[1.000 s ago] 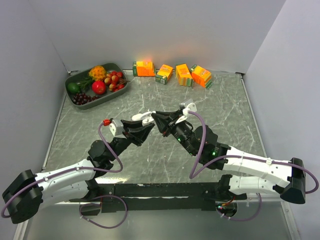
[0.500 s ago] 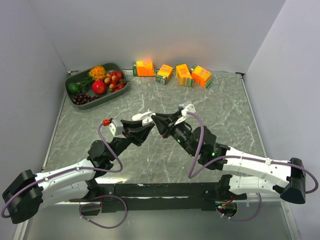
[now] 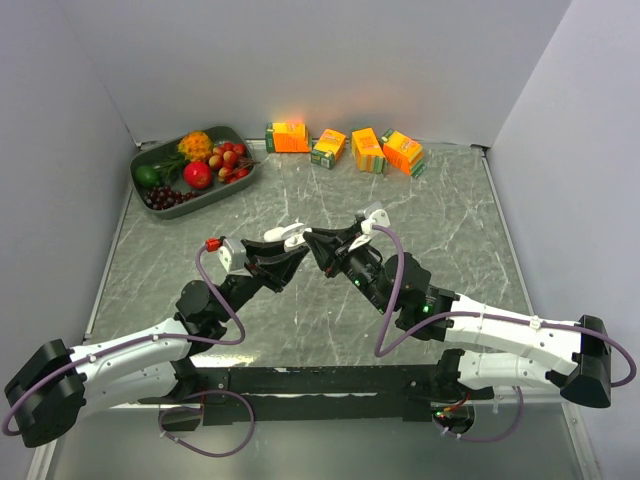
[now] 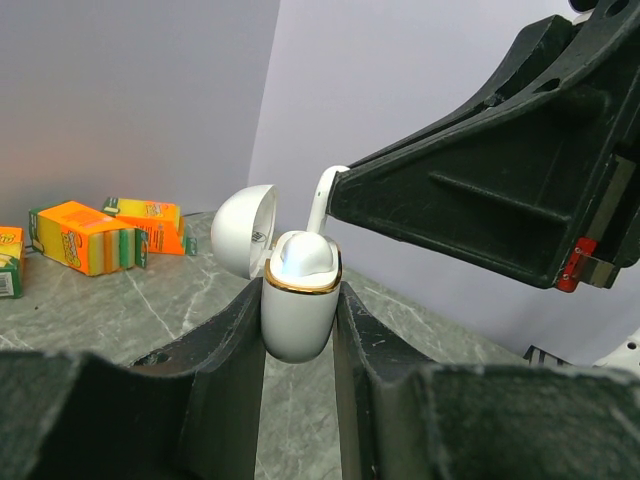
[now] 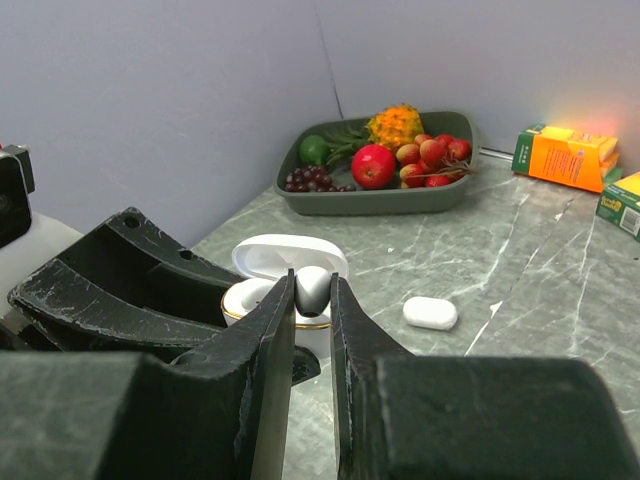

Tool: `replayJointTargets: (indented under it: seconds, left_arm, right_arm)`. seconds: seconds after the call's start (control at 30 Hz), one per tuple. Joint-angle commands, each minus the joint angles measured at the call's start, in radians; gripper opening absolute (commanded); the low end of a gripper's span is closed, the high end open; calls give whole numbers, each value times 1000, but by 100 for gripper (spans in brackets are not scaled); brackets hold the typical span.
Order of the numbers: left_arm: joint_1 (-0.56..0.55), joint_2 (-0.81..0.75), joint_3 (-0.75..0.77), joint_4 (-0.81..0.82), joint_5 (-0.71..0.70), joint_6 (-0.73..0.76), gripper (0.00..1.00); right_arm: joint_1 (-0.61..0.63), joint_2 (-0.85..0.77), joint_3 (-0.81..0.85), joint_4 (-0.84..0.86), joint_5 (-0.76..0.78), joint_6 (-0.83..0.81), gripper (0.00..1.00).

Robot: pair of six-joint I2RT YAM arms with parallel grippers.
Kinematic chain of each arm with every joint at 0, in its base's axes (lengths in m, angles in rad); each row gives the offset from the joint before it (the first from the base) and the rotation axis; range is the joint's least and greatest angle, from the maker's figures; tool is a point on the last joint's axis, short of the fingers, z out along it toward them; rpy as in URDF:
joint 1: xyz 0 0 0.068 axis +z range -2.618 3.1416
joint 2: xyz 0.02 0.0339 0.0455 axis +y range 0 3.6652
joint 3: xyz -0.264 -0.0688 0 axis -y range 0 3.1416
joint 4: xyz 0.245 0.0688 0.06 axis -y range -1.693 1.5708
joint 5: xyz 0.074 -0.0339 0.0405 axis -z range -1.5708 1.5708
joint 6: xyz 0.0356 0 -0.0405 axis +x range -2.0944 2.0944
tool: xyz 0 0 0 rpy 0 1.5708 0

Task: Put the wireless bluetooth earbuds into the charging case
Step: Place the earbud in the charging case.

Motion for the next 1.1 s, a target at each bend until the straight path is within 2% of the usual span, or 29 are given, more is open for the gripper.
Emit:
replayJointTargets:
  seconds: [0.0, 0.83, 1.0, 1.07]
  left_arm:
    - [4, -8, 24, 77, 17, -20, 1]
    - [4, -8, 21, 87, 17, -17, 1]
    - [2, -8, 23, 87, 16, -18, 1]
    - [4, -8, 23, 89, 17, -17, 1]
  right_arm:
    - [7, -14, -9, 20, 21, 7, 0]
    - [7, -25, -4, -60, -11, 30, 0]
    - [7, -27, -1, -74, 3, 31, 4]
    - [7, -27, 1, -78, 6, 33, 9]
